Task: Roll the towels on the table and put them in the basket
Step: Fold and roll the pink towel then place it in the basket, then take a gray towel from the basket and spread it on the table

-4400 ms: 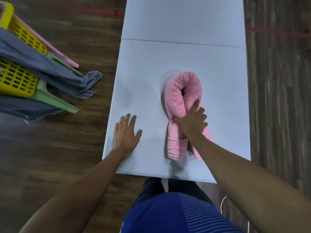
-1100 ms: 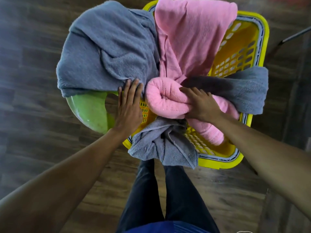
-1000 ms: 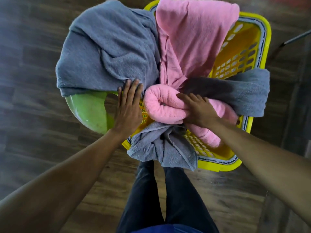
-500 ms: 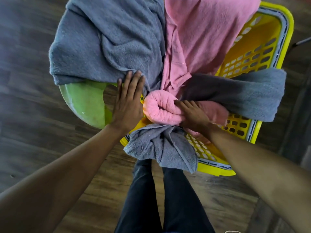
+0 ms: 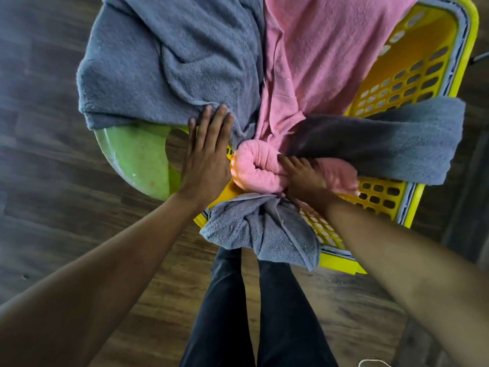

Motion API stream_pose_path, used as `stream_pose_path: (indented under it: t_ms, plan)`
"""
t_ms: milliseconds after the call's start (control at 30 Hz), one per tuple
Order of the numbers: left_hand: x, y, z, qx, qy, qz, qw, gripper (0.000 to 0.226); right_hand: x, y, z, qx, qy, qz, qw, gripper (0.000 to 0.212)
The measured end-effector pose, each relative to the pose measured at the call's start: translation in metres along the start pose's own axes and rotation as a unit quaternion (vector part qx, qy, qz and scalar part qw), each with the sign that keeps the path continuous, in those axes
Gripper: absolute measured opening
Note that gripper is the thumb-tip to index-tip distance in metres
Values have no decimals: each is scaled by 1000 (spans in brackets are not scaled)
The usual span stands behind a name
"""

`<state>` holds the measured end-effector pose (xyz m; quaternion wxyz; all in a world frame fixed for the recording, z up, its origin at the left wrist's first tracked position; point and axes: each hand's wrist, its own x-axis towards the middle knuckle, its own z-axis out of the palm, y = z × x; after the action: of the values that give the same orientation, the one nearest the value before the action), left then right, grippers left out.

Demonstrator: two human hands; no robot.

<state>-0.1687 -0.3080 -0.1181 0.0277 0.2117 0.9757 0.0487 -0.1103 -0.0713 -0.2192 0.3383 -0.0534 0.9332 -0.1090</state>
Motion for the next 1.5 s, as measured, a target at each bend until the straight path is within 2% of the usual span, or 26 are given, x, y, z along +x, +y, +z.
stream_pose_path:
  t_ms: [133,267,333,433,533,600,733,833,967,1100,1200,1267,1333,1400,1500]
  plan:
    - [0,1,-1,-9,9,2,1000,74,0,-8,3,-20,34,44,998,74]
    - [-1,0,-4,-20,-7,1,1000,70,-13,-19,-5,-5,-3,85,996,76]
    - [-3,3,-12,-28,-26,-4,999,68,-28,-25,-13,81,-11,106,991,72]
    - [-21,17,-29,-73,-54,-36,995,60,-58,-36,-29,257,5,156,954,53]
    - [-55,40,-48,-104,-44,-70,991,37,-99,-49,-49,331,57,171,926,27]
    - [-79,59,-58,-130,-49,-101,985,23,-127,-56,-57,363,73,145,917,19]
    - [-120,105,-69,-235,-146,-163,947,23,-163,-55,-56,366,44,101,924,16]
    - [-136,137,-69,-291,-180,-246,907,18,-171,-46,-57,377,26,64,923,19]
    - [-136,179,-66,-316,-110,-332,882,19,-166,-31,-70,401,-50,23,914,21]
    - [-133,218,-58,-321,-22,-445,836,12,-160,-27,-84,321,-100,-64,940,25]
    - [-132,243,-52,-319,-3,-509,799,13,-161,-28,-92,296,-145,-82,941,29]
    - [-128,252,-53,-326,9,-541,775,10,-163,-28,-99,275,-137,-113,945,35]
    - [-127,258,-59,-332,31,-550,766,5,-167,-27,-110,224,-86,-179,954,39]
    - [-131,262,-66,-363,66,-541,756,11,-169,-27,-118,165,-40,-258,951,42]
    - [-140,265,-78,-409,126,-502,751,14,-164,-25,-122,86,-60,-331,938,50]
